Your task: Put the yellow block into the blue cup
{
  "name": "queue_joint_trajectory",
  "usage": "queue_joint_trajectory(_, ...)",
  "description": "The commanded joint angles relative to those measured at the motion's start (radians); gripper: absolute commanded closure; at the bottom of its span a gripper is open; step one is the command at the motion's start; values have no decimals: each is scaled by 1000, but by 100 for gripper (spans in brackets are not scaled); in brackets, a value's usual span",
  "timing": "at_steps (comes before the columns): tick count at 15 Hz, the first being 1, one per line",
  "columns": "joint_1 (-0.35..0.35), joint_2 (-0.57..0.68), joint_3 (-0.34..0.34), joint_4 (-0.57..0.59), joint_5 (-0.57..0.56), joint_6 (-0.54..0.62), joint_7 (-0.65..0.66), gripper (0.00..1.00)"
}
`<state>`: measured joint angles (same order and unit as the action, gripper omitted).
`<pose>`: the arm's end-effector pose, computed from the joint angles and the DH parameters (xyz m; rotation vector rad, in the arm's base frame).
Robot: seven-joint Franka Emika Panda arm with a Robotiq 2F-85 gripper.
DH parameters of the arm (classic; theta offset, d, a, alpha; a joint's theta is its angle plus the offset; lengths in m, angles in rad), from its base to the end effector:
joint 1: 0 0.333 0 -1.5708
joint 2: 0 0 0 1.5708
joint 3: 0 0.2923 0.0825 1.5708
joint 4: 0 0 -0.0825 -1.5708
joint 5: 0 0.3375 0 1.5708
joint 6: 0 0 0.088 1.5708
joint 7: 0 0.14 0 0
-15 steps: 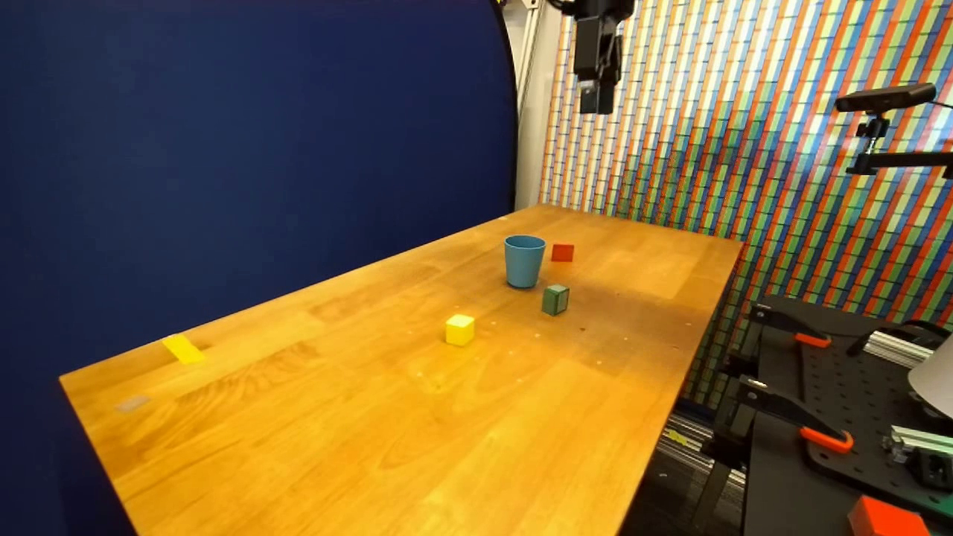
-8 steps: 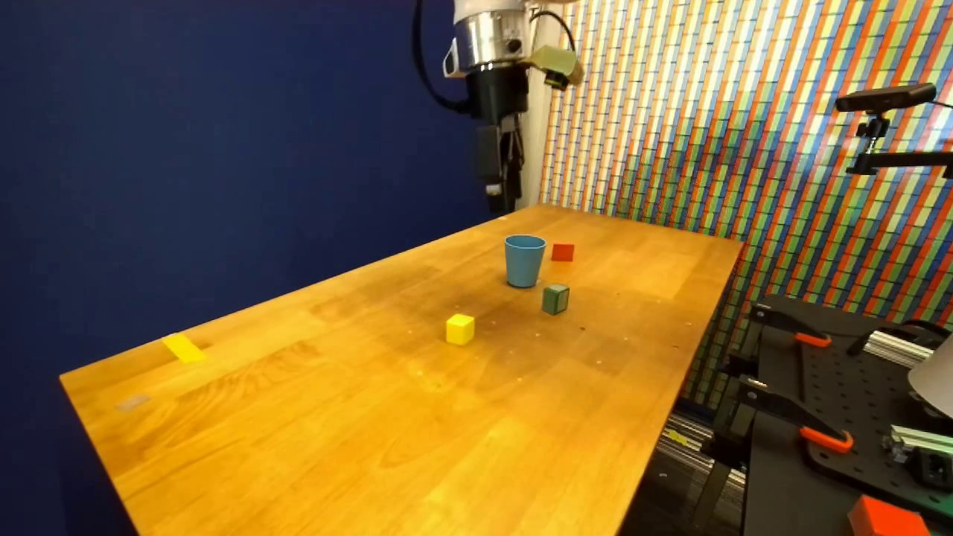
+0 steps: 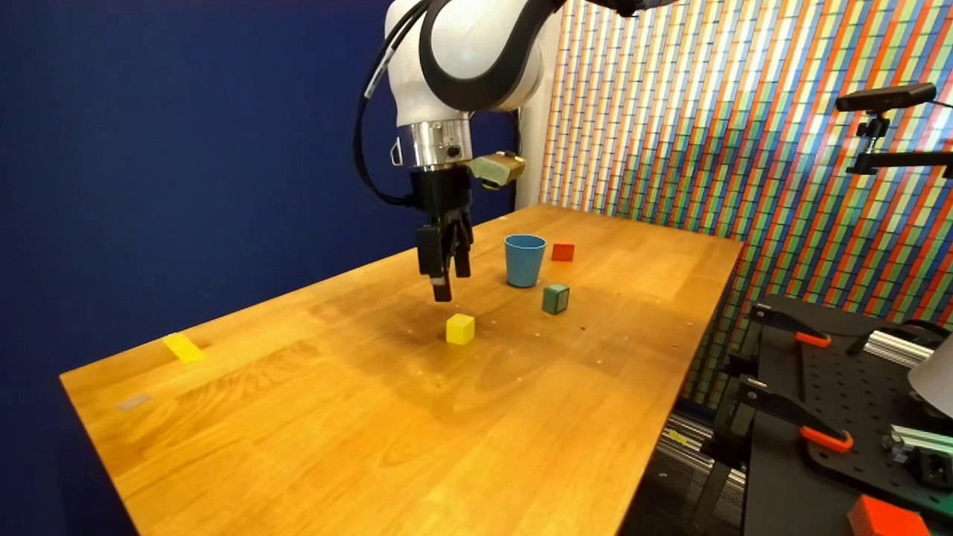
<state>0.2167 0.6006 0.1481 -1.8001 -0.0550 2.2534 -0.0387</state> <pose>0.5526 0.2049 0.1861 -3.0428 -0.6510 0.2265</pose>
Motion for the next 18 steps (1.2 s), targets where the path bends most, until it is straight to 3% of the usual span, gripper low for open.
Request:
queue_joint_trajectory(1,32,83,-17,71,-24,36,46,0)
queue_joint_trajectory(7,100,168,-62,116,-82,74,145,2)
queue_joint_trajectory(8,106,179,-70,128,-89,76,164,26)
queue_joint_trajectory(9,112,188,-79,135,-95,84,181,26)
queue_joint_trajectory(12,116,177,-98,147,-90,84,231,47)
queue_joint_trajectory(13,113,159,-98,149,-75,52,256,13)
queue_joint_trajectory(15,86,113,-88,106,-30,56,294,9)
queue_joint_trajectory(17,95,91,-124,70,-36,76,377,0)
queue_joint_trajectory(18,94,88,-134,57,-34,83,411,0)
